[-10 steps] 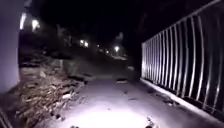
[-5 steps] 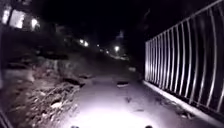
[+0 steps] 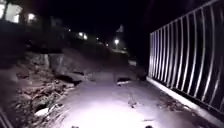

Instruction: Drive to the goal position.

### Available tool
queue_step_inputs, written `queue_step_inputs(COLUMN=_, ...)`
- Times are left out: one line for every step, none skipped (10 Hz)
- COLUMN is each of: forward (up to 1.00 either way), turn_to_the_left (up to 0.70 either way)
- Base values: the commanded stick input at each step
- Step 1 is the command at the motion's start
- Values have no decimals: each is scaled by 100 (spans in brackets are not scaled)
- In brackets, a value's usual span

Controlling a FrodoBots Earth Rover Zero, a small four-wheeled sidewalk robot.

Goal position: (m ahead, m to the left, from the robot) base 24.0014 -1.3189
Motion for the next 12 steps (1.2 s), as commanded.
queue_step_inputs(forward=70, turn_to_the_left=0)
queue_step_inputs(forward=70, turn_to_the_left=0)
queue_step_inputs(forward=70, turn_to_the_left=0)
queue_step_inputs(forward=70, turn_to_the_left=0)
queue_step_inputs(forward=70, turn_to_the_left=0)
queue_step_inputs(forward=70, turn_to_the_left=0)
queue_step_inputs(forward=70, turn_to_the_left=0)
queue_step_inputs(forward=70, turn_to_the_left=0)
queue_step_inputs(forward=70, turn_to_the_left=0)
queue_step_inputs(forward=70, turn_to_the_left=0)
queue_step_inputs(forward=70, turn_to_the_left=0)
queue_step_inputs(forward=70, turn_to_the_left=0)
